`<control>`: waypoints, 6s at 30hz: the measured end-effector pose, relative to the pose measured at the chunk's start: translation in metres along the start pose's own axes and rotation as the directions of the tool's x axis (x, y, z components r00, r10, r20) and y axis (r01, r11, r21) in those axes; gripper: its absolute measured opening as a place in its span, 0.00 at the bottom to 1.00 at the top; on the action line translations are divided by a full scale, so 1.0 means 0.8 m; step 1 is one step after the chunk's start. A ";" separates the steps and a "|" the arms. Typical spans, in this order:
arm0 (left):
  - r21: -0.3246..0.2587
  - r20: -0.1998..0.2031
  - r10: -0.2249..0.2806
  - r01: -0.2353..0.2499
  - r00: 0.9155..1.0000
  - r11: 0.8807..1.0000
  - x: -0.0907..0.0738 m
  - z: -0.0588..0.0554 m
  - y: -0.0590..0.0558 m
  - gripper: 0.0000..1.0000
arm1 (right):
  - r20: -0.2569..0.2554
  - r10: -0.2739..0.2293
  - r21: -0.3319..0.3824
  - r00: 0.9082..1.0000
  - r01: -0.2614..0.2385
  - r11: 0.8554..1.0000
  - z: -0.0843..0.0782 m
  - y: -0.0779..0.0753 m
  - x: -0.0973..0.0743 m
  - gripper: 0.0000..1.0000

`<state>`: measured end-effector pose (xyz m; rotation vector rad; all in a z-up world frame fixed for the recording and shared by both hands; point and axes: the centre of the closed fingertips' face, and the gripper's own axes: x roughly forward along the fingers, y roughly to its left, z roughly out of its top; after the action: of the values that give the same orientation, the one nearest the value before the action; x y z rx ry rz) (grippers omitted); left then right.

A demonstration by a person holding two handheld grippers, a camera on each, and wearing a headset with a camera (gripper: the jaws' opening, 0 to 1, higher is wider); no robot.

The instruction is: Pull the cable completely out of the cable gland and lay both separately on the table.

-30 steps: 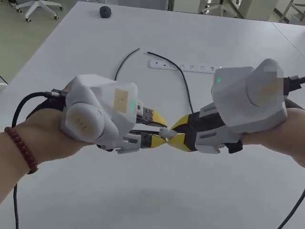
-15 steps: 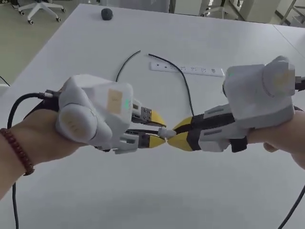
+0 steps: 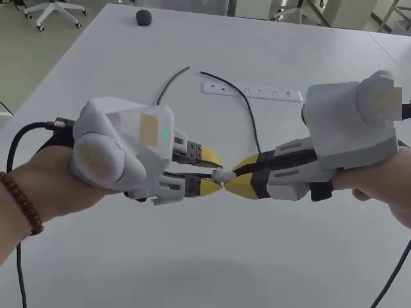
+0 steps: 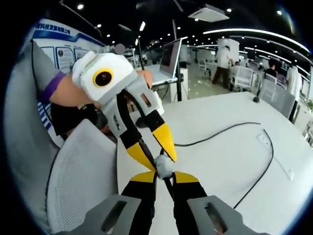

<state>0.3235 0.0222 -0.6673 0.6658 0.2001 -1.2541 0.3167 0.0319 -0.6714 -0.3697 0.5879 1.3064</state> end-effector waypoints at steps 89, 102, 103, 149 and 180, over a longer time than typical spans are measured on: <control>-0.300 0.113 -0.097 0.127 0.989 0.945 -0.020 0.014 -0.003 0.16 | 0.035 0.054 -0.109 0.998 -0.050 0.993 0.006 0.012 -0.015 0.05; -0.296 0.094 -0.109 0.132 0.990 0.946 -0.018 0.009 -0.008 0.16 | -0.027 0.029 -0.206 0.999 -0.034 0.978 -0.006 0.010 -0.014 0.00; -0.300 0.089 -0.109 0.131 0.990 0.945 -0.019 0.007 -0.008 0.16 | -0.030 0.027 -0.212 0.999 -0.033 0.977 -0.007 0.010 -0.014 0.00; -0.243 0.110 -0.135 0.159 0.985 0.957 -0.020 0.018 -0.005 0.16 | -0.402 -0.146 -0.112 0.904 0.109 0.988 -0.197 -0.067 -0.074 0.00; -0.281 0.066 -0.115 0.129 0.991 0.951 0.001 0.010 -0.010 0.16 | -0.249 -0.149 -0.069 0.957 0.136 0.988 -0.161 -0.047 -0.066 0.30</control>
<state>0.3149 0.0159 -0.6639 0.3780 0.3786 -1.3269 0.3206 -0.0916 -0.7459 -0.6167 0.7293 1.1444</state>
